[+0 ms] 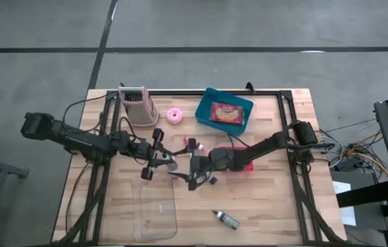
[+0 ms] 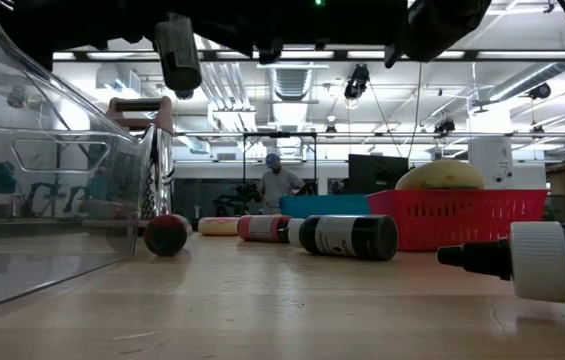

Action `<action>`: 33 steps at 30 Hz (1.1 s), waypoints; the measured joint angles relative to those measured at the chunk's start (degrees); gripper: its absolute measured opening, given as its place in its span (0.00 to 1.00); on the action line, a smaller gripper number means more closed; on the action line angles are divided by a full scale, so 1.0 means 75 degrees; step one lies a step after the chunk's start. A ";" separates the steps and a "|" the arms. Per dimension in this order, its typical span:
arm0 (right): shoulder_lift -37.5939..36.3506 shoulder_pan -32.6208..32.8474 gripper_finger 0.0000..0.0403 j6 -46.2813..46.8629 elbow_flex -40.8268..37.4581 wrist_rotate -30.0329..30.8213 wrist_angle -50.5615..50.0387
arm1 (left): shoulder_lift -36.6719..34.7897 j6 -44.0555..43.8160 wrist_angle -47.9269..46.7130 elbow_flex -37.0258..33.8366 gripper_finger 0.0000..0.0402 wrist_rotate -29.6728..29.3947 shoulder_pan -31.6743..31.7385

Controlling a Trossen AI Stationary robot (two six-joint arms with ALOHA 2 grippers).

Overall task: Pick & Place Food Item
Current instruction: Put the middle black food coloring bottle into the transparent bin

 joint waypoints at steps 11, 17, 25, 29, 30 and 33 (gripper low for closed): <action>-0.0955 0.0394 0.76 -0.0057 -0.0711 0.0650 -0.1169 | -0.1048 0.0055 -0.1426 0.0080 0.25 -0.0344 -0.0563; -0.1704 0.1031 0.72 -0.0348 -0.1506 0.1525 -0.1243 | -0.1066 0.0113 -0.1915 0.0067 0.25 -0.0982 -0.1254; -0.2716 0.2212 0.68 -0.0572 -0.2407 0.3145 -0.1231 | -0.0527 0.0519 -0.2122 0.0045 0.25 -0.2451 -0.2542; -0.3098 0.2678 0.67 -0.0564 -0.2735 0.3969 -0.1214 | -0.0119 0.0470 -0.2048 0.0091 0.25 -0.3230 -0.3009; -0.3143 0.2781 0.66 -0.0560 -0.2781 0.4109 -0.1214 | -0.0003 0.0438 -0.1964 0.0086 0.25 -0.3384 -0.3103; -0.3263 0.3037 0.65 -0.0595 -0.2833 0.4406 -0.1233 | 0.0284 0.0262 -0.1832 0.0084 0.25 -0.3630 -0.3317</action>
